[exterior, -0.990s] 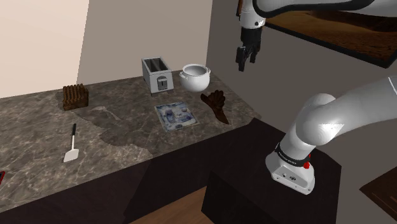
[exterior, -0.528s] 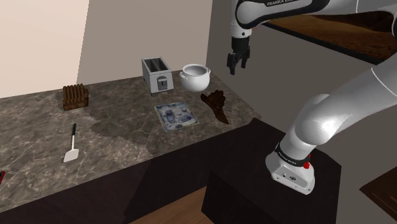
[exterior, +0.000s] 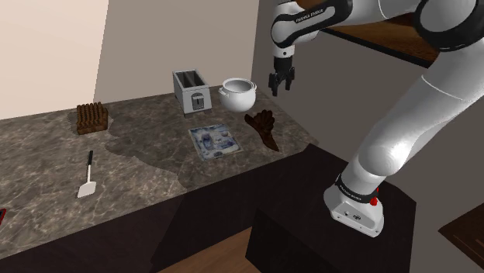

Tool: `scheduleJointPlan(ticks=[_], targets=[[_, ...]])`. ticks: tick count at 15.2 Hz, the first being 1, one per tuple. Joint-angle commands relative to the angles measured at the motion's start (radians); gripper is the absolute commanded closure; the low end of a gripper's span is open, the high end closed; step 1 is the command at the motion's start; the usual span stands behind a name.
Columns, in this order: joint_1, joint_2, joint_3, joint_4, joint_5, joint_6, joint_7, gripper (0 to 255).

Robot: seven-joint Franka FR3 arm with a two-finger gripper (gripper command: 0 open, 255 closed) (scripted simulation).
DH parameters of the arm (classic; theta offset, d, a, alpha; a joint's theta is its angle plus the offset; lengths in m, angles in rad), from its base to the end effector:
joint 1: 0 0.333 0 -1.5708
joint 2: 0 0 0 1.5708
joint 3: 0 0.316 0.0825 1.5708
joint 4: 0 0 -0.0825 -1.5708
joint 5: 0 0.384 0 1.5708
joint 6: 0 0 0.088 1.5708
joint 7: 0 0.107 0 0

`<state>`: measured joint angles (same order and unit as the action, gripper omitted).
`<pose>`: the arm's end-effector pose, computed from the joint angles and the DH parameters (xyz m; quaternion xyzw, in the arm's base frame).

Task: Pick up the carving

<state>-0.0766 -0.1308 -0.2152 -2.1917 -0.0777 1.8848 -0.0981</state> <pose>0.4638 -0.1472 0.4269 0.9926 -0.0790 -0.0917 0.0043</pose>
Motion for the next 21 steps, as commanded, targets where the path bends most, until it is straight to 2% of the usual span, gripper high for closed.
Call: scheduleJointPlan(ticks=[1, 10, 19, 21], targets=[[-0.011, 0.075, -0.019, 0.024, 0.022, 0.038, -0.025, 0], [-0.084, 0.439, -0.054, 0.255, 0.16, 0.098, -0.142, 0], [-0.2, 0.817, -0.031, 0.597, 0.278, 0.057, -0.208, 0], [-0.202, 0.826, -0.029, 0.598, 0.28, 0.066, -0.209, 0]])
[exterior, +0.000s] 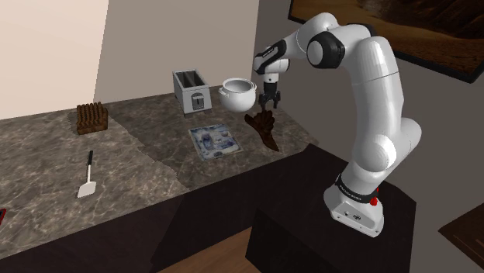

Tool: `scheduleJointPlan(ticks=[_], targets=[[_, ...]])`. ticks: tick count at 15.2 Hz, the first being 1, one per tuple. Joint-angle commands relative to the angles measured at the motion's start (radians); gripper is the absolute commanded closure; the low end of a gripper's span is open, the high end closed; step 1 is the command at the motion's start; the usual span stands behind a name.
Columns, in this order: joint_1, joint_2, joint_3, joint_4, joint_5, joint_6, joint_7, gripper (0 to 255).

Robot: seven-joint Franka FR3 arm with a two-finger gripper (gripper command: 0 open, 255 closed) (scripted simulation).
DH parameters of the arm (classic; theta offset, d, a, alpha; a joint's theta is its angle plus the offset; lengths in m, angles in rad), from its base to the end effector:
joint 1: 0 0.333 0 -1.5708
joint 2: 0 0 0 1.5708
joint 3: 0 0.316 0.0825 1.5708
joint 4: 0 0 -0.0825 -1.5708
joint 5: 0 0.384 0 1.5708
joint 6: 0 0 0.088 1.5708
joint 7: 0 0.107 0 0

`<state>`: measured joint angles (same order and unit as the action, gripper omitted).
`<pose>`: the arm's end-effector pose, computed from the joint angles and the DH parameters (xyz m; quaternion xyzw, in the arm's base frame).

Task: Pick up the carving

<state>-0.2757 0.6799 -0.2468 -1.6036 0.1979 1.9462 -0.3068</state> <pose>0.5845 -0.3013 0.2183 -0.9775 0.1424 0.1404 0.0671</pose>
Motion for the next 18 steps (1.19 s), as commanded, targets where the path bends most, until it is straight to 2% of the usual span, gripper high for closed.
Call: scheduleJointPlan(ticks=[1, 8, 9, 18], targets=[[-0.004, 0.024, 0.004, 0.01, 0.006, 0.013, -0.002, 0], [-0.009, 0.074, 0.012, 0.013, 0.017, 0.059, -0.008, 0], [-0.01, 0.075, 0.012, 0.015, 0.017, 0.057, -0.008, 255], [-0.009, 0.074, 0.012, 0.013, 0.017, 0.059, -0.008, 255]])
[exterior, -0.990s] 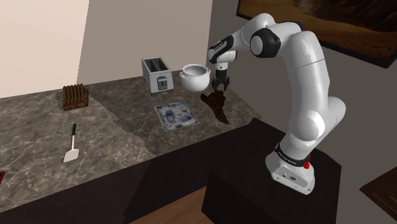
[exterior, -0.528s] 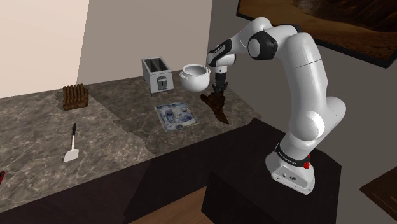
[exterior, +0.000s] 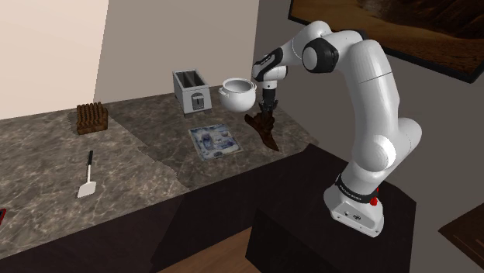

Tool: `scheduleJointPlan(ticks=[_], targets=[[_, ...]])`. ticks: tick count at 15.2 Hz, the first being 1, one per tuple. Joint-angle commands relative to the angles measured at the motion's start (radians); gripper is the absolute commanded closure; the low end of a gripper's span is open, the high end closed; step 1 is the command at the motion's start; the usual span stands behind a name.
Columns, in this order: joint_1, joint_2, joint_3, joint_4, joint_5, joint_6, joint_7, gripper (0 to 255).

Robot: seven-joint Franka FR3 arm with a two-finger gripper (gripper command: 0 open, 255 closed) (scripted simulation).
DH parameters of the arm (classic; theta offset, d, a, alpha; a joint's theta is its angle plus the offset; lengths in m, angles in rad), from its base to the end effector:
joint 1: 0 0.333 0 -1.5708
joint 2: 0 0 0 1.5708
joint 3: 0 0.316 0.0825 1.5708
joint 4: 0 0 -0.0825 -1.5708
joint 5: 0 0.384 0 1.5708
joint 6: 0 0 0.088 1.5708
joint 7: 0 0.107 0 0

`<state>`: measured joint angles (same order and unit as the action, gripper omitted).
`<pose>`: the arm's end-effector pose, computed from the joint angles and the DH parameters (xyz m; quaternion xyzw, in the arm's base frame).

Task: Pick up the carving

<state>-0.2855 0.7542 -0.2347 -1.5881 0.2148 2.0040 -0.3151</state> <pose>0.5866 -0.3026 0.1781 -0.9774 0.1429 0.1400 0.0679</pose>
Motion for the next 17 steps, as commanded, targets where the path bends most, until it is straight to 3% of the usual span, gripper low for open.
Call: scheduleJointPlan(ticks=[1, 17], targets=[[0.002, -0.009, -0.001, -0.003, -0.002, -0.007, 0.001, 255], [0.013, -0.126, -0.02, 0.006, -0.029, -0.131, 0.018, 255]])
